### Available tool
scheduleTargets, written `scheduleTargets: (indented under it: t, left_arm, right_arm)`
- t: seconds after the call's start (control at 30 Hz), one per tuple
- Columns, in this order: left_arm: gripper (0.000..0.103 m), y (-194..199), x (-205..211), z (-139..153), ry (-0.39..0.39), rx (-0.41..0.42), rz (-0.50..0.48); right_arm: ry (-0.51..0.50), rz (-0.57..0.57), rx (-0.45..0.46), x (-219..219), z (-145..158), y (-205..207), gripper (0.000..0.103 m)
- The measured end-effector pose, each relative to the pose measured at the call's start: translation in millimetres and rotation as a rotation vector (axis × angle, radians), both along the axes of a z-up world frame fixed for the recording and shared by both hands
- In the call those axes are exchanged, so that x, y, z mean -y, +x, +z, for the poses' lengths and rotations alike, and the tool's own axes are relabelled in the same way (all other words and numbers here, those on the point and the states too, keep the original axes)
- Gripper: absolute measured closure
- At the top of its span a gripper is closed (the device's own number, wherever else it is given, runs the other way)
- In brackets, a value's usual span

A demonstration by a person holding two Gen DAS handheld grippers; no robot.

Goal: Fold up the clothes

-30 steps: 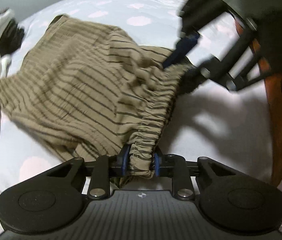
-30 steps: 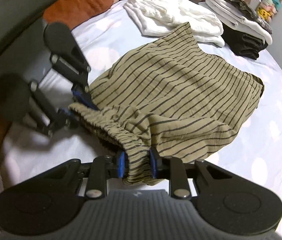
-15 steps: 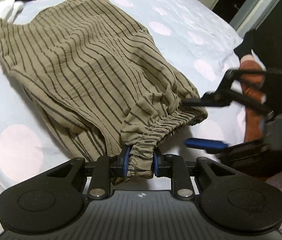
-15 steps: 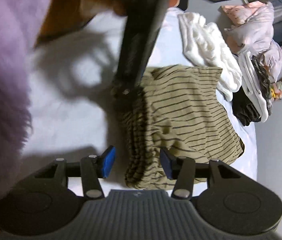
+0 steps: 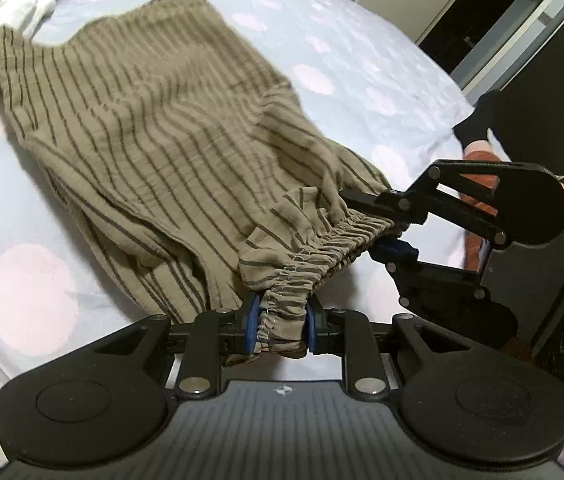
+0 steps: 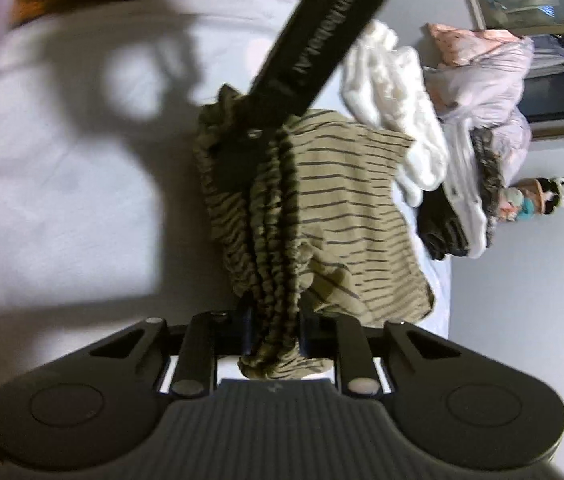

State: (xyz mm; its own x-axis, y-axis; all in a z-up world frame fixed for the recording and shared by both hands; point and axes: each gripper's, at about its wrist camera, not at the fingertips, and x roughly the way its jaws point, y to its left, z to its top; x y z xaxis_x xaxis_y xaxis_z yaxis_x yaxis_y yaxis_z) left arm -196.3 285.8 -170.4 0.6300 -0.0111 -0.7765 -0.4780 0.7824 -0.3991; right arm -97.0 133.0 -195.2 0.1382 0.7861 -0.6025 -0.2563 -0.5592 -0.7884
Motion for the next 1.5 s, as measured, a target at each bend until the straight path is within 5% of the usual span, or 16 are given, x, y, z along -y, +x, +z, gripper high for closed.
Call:
scheduleTargets:
  t: [0.2,0.7,1.03,1.5]
  left_arm:
    - [0.078,0,22,30,0.027,0.017,-0.015]
    - [0.078,12,88,80,0.009,-0.019,-0.248]
    - [0.078,8,50,97,0.007,0.021,-0.140]
    - [0.077,7,-48,110,0.036,0.135,0.121]
  right_arm:
    - [-0.019,-0.055,-0.085,6,40,5,0.085]
    - [-0.168,-0.135,-0.181,75,106,9,0.086]
    - [-0.076,-0.157,-0.248,56,117,12,0.085]
    - [0.037,-0.213,-0.378,-59,128,35,0.085]
